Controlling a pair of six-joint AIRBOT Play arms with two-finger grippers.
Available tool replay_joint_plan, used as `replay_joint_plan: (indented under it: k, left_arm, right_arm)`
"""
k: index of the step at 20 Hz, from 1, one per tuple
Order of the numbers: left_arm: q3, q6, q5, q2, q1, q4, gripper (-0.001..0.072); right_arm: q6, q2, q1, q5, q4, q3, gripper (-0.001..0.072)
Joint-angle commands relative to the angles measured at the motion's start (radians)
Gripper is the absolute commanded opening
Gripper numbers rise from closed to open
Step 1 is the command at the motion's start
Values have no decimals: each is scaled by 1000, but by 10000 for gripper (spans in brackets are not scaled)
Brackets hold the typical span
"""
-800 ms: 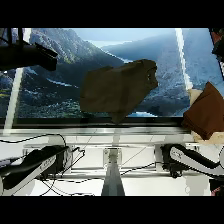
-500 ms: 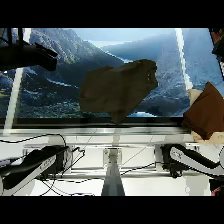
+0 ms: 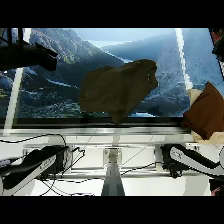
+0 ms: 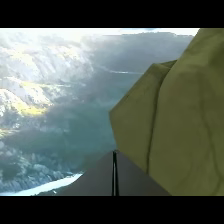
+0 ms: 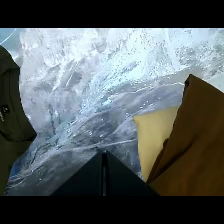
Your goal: Fold the clothes and pants, and hang the long-sleeved shirts on hangers.
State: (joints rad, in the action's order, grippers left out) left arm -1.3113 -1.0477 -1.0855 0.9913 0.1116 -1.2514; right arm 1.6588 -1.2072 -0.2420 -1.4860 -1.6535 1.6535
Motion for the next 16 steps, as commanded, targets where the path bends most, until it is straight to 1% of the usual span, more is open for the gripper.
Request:
replay_joint_plan:
  k: [1,4,6,10,14,16]
  left_arm:
    - [0,0,0,0,-1,0,12]
    - [0,0,11,0,-1,34,12]
    - [0,0,8,0,-1,89,12]
    - [0,0,1,3,-2,92,12]
    - [0,-48,-5,35,-2,-26,11]
    - [1,-56,-16,58,-2,-43,11]
  right_arm:
    - [6,-1,0,66,6,0,19]
    - [54,-7,0,99,6,-1,18]
    - [55,-22,-1,99,-3,-7,18]
    - [53,-45,-1,103,-7,-87,18]
    - [53,-56,-1,169,2,-241,18]
    - [55,-72,0,199,8,-326,19]
